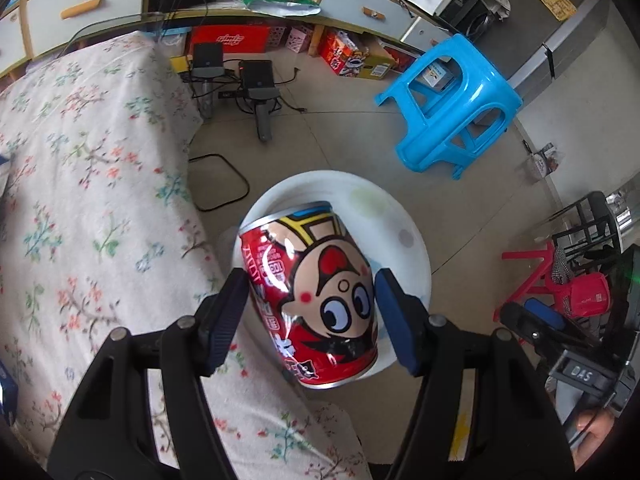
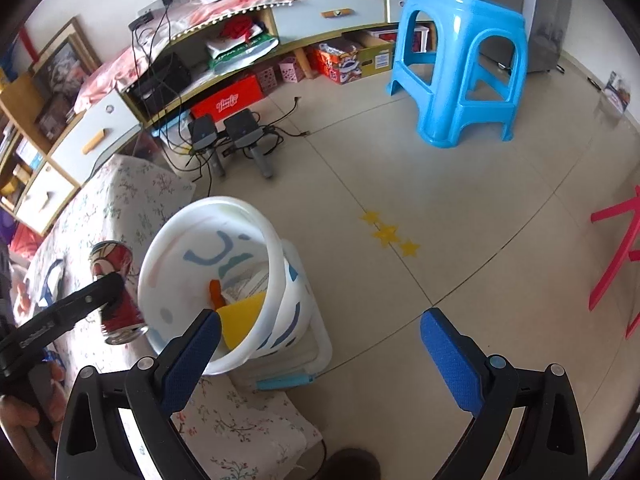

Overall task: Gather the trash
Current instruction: 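Open the right gripper over the bin while the left carries the red can there and releases it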

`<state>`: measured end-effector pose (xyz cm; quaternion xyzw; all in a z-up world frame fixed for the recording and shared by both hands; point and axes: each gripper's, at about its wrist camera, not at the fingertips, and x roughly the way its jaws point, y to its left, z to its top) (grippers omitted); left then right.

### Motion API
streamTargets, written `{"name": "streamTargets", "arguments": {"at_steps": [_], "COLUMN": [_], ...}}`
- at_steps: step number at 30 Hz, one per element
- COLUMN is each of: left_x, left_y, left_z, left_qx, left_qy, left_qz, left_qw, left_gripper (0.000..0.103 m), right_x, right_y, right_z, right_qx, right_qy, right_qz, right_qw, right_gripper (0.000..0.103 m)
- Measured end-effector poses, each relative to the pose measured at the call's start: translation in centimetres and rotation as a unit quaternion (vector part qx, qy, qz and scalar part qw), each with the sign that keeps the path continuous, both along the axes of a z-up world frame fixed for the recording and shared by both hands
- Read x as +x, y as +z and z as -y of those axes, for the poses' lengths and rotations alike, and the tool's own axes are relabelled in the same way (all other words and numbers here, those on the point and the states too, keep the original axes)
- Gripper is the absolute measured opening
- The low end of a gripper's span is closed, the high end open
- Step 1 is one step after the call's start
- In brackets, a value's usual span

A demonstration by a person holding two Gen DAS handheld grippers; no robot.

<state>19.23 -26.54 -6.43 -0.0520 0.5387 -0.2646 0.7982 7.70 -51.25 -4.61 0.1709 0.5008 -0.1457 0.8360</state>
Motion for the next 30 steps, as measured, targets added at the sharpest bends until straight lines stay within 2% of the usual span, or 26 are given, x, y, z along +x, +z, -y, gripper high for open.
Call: {"name": "streamTargets", "arguments": {"at_steps": [1, 3, 7, 9, 19, 26, 30], "left_x": [-0.1, -0.2, -1.1, -1.5, -3.5, -6.1, -7.6], "left_y": [0.1, 0.6, 1.5, 1.8, 3.2, 5.4, 5.6], "left_z": [0.0, -0.4, -1.5, -2.5, -9.3, -15.8, -19.6], "left_qx": [0.005, 0.014, 0.039, 0.059, 0.069, 0.063, 0.060], "left_qy": [0.005, 0.021, 0.025, 0.028, 0.049, 0.052, 0.068], "left_qz": [0.005, 0.013, 0.034, 0.044, 0.063, 0.091, 0.103], "left_qw": [1.0000, 0.9996, 0.9983, 0.9969, 0.9944, 0.9925, 0.9906], "left_gripper": [0.070, 0.086, 0.089, 0.095, 0.098, 0.102, 0.102], "right_x": [-0.1, -0.1, 0.0, 0.0, 0.0, 0.7, 1.3], "right_y": [0.1, 0.2, 0.5, 0.7, 1.8, 2.2, 1.8], "right_z": [0.0, -0.1, -0.6, -0.9, -4.4, -8.1, -10.7], "right_qx": [0.002, 0.004, -0.003, -0.005, -0.022, -0.030, -0.038], "right_qy": [-0.001, -0.002, 0.005, 0.009, 0.045, 0.075, 0.096], "right_qz": [0.002, 0.007, 0.009, 0.011, 0.025, 0.026, 0.017], "right_qw": [1.000, 1.000, 1.000, 1.000, 0.998, 0.996, 0.995], "right_gripper": [0.101, 0.101, 0.101, 0.101, 0.101, 0.101, 0.101]}}
